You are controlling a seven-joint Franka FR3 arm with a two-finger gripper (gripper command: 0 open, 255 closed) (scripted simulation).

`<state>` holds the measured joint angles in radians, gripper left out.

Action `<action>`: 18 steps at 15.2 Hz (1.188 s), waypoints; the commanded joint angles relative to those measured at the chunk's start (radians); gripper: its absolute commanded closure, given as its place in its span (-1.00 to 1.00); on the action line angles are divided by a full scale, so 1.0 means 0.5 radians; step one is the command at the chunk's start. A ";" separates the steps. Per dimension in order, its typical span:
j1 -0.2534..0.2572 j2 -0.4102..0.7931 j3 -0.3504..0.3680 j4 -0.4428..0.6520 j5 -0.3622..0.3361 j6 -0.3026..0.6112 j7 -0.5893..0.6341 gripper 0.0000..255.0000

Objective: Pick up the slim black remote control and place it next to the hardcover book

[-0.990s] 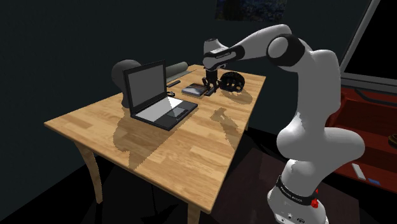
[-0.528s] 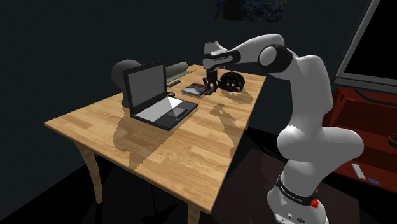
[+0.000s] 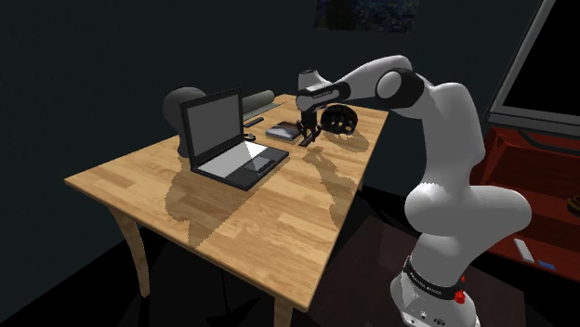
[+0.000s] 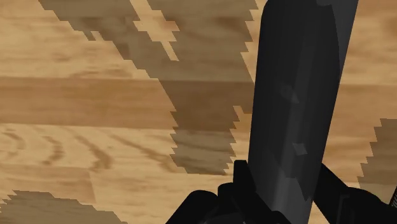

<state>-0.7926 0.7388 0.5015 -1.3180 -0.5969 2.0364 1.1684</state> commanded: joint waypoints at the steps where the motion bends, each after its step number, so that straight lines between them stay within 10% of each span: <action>1: 0.003 0.023 -0.009 -0.016 -0.014 0.037 0.016 1.00; 10: 0.005 0.042 -0.018 -0.031 -0.027 0.069 0.029 1.00; 11: 0.005 0.042 -0.018 -0.031 -0.027 0.069 0.029 -1.00; 18: 0.003 -0.030 0.010 -0.023 0.007 -0.010 0.013 -1.00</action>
<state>-0.7909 0.7375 0.5011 -1.3313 -0.5998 2.0470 1.1778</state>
